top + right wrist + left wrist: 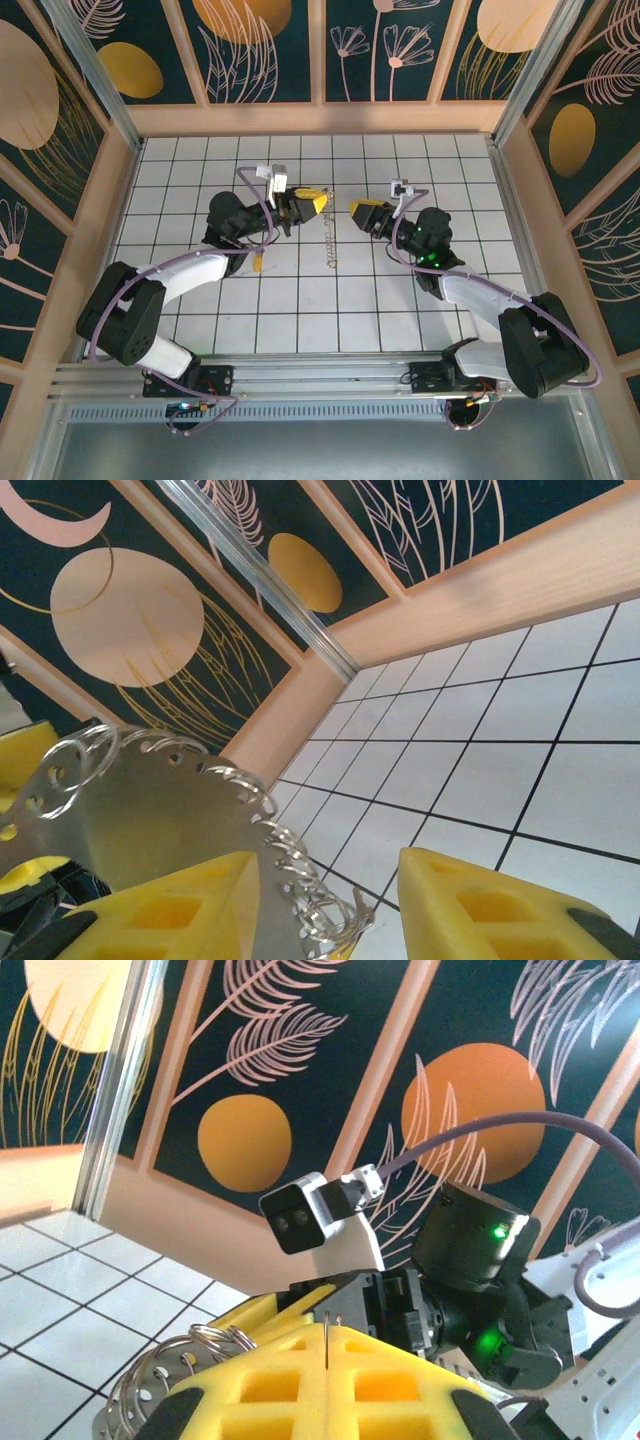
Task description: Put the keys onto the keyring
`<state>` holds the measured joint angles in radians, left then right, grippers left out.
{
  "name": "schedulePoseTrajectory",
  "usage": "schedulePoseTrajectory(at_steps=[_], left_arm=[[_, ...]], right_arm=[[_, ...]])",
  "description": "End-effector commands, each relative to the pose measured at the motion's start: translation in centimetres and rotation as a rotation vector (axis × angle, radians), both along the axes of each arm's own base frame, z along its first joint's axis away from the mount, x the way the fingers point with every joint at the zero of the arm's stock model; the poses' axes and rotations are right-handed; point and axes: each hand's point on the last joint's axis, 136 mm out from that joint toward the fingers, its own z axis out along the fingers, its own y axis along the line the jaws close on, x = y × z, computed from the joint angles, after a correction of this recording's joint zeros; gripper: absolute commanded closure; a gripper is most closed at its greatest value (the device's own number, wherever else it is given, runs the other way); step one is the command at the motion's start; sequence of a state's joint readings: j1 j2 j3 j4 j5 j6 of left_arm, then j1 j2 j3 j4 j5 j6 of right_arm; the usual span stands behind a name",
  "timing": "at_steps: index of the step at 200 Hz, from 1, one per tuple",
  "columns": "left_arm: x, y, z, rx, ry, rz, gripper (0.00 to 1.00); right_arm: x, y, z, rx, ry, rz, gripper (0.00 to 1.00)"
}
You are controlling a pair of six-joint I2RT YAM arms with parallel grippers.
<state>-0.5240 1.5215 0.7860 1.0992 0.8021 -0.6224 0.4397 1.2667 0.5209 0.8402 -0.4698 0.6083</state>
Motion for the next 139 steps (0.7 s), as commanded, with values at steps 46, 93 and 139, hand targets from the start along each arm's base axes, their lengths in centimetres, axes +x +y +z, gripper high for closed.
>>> schedulePoseTrajectory(at_steps=[46,93,139], left_arm=[[2.8,0.1,1.9,-0.112,0.233,0.066,1.0],[3.4,0.5,1.9,-0.104,0.274,0.12,1.0],[3.4,0.7,0.5,-0.051,0.287,0.147,1.0]], right_arm=[[-0.9,-0.3,3.4,0.03,-0.098,0.007,0.58],[-1.3,-0.1,4.8,0.038,-0.135,0.028,0.59],[-2.3,0.7,7.7,0.078,-0.206,0.143,0.59]])
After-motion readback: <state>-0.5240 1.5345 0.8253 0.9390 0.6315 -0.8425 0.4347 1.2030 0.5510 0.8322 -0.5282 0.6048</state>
